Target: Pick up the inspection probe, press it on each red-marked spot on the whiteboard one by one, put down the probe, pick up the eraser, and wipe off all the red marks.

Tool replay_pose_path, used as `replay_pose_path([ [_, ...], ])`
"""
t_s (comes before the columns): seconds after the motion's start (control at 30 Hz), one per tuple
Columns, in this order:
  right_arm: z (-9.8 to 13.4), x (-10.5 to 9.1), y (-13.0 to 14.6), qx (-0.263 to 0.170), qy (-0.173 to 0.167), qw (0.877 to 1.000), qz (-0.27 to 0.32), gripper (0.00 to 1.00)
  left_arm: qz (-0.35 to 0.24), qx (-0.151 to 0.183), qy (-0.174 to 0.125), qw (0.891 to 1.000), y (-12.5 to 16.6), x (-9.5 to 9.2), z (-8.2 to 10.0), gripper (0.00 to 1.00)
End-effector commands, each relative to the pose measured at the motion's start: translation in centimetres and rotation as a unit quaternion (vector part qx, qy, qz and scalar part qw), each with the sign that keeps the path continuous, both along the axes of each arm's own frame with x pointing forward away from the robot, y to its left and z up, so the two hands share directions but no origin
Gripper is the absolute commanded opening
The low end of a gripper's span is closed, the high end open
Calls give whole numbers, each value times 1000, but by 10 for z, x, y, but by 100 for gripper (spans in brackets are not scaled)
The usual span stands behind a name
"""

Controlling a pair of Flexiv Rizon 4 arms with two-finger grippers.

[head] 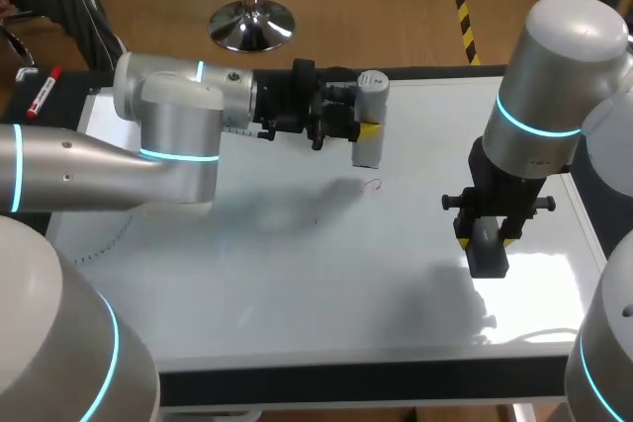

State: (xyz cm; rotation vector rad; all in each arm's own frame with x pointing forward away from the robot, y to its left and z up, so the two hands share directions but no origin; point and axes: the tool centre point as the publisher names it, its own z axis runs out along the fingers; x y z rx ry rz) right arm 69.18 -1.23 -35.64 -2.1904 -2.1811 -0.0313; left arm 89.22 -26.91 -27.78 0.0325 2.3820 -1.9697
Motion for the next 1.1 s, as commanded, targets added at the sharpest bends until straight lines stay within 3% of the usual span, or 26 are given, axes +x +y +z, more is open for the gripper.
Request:
replay_pose_path([
  [0.03, 1, -1, -2, 1, -1, 1000, 1, 0, -4, -1, 2, 1000, 15, 0, 7, 0],
  [1.1, 1, -1, -2, 1, -1, 1000, 1, 0, 23, -17, 18, 999, 124, 2, 12, 0],
])
